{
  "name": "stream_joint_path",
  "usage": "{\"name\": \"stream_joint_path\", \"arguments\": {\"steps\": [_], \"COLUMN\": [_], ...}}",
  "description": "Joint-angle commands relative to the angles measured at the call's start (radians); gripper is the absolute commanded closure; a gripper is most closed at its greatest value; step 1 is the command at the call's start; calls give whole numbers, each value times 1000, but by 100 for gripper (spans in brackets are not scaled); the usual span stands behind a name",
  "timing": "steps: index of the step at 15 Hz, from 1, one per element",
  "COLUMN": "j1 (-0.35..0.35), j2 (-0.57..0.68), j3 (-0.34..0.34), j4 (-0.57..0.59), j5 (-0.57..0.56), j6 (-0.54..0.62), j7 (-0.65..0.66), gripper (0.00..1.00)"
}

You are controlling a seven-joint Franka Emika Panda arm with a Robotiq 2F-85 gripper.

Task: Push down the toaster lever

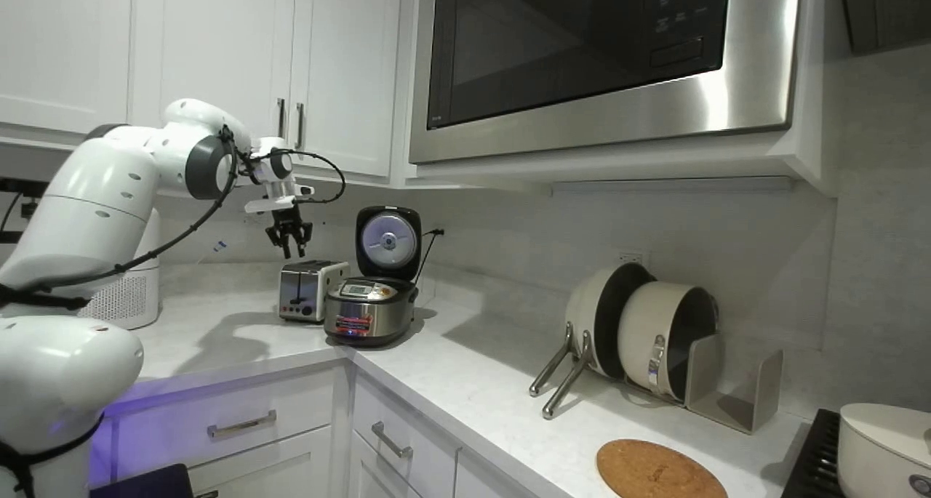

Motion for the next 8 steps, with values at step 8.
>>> {"name": "stream_joint_path", "arguments": {"steps": [8], "j1": [12], "j2": [-30], "j3": [6], "j4": [102], "j5": [71], "j6": [-397], "j7": [163], "gripper": [0]}}
